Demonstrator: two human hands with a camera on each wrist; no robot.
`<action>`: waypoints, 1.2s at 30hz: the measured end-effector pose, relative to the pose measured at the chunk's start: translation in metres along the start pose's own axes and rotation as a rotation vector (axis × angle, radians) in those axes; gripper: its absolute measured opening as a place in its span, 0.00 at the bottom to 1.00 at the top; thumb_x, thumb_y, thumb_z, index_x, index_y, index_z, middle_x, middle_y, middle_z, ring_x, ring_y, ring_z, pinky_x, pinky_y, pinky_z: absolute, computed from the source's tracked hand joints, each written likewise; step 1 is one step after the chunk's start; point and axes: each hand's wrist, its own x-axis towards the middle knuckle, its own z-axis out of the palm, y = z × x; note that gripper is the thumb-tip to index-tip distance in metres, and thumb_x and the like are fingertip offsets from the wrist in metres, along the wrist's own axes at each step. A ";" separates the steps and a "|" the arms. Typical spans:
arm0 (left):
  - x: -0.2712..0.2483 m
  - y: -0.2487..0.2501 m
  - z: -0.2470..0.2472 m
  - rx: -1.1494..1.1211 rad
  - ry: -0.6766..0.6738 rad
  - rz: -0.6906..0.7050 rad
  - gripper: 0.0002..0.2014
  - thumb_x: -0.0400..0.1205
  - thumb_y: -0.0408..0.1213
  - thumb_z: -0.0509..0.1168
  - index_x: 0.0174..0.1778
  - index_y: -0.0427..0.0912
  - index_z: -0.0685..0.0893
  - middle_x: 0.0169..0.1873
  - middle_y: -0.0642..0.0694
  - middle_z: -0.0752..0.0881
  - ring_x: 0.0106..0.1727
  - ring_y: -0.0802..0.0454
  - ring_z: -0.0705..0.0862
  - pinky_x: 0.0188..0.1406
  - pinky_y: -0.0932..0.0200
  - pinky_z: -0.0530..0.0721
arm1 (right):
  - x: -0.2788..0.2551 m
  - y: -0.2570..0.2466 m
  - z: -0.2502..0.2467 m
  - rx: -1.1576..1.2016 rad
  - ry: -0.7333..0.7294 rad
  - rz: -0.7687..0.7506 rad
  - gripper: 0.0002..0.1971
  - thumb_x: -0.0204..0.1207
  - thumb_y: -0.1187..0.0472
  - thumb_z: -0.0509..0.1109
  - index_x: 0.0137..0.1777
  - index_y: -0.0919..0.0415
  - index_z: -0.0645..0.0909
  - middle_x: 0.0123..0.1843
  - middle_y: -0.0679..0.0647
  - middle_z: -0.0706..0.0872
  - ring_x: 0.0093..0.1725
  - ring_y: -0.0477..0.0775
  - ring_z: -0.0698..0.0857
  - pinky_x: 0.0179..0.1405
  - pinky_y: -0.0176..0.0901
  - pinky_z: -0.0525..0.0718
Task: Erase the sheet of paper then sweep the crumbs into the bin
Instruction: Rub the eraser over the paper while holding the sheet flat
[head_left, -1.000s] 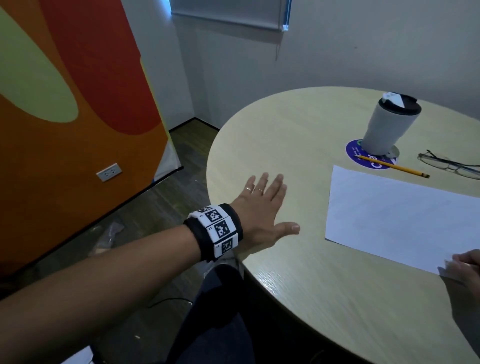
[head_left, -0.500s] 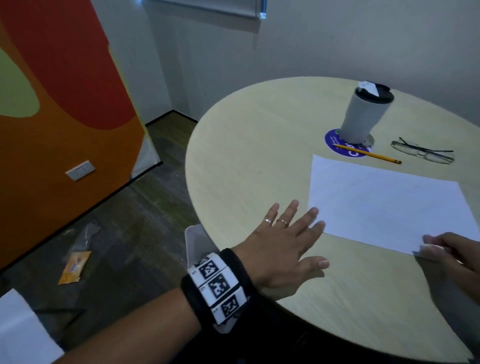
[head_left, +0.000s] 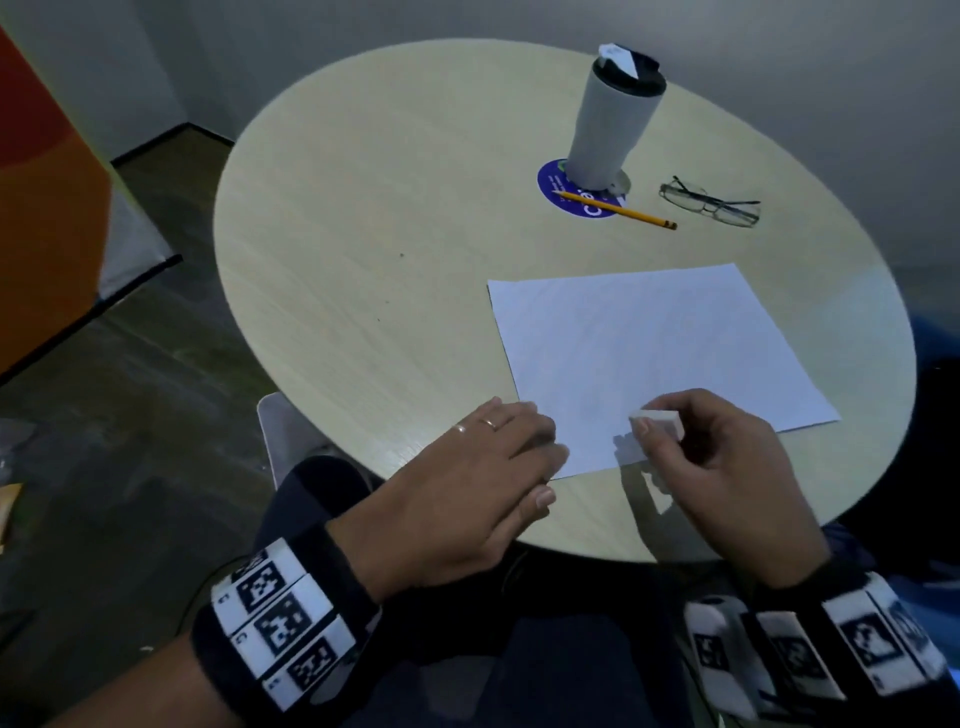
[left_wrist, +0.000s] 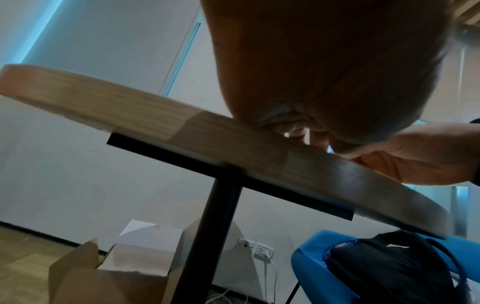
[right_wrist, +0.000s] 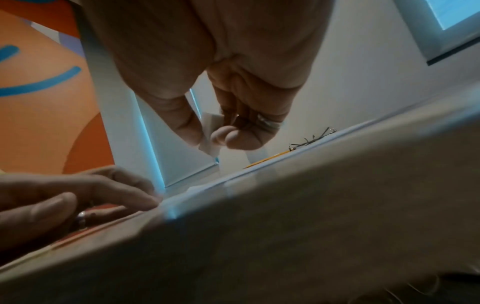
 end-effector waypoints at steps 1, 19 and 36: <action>-0.001 -0.002 0.003 -0.030 0.033 0.019 0.12 0.95 0.43 0.55 0.67 0.45 0.80 0.67 0.50 0.76 0.67 0.53 0.72 0.80 0.47 0.69 | -0.003 0.003 0.002 0.010 0.008 0.019 0.03 0.83 0.57 0.77 0.47 0.51 0.89 0.35 0.49 0.90 0.33 0.54 0.87 0.35 0.42 0.85; 0.004 -0.003 0.013 -0.068 0.199 -0.315 0.26 0.82 0.62 0.71 0.74 0.53 0.83 0.81 0.59 0.76 0.87 0.57 0.66 0.78 0.49 0.56 | -0.014 -0.012 0.043 -0.054 -0.092 -0.167 0.07 0.80 0.57 0.81 0.56 0.50 0.90 0.40 0.45 0.92 0.39 0.51 0.89 0.42 0.42 0.86; 0.004 -0.002 0.010 -0.045 0.156 -0.354 0.28 0.83 0.64 0.69 0.78 0.58 0.78 0.84 0.64 0.71 0.90 0.62 0.58 0.81 0.53 0.52 | -0.017 -0.012 0.039 -0.059 -0.158 -0.152 0.04 0.78 0.57 0.83 0.48 0.50 0.91 0.31 0.44 0.87 0.30 0.48 0.86 0.34 0.37 0.83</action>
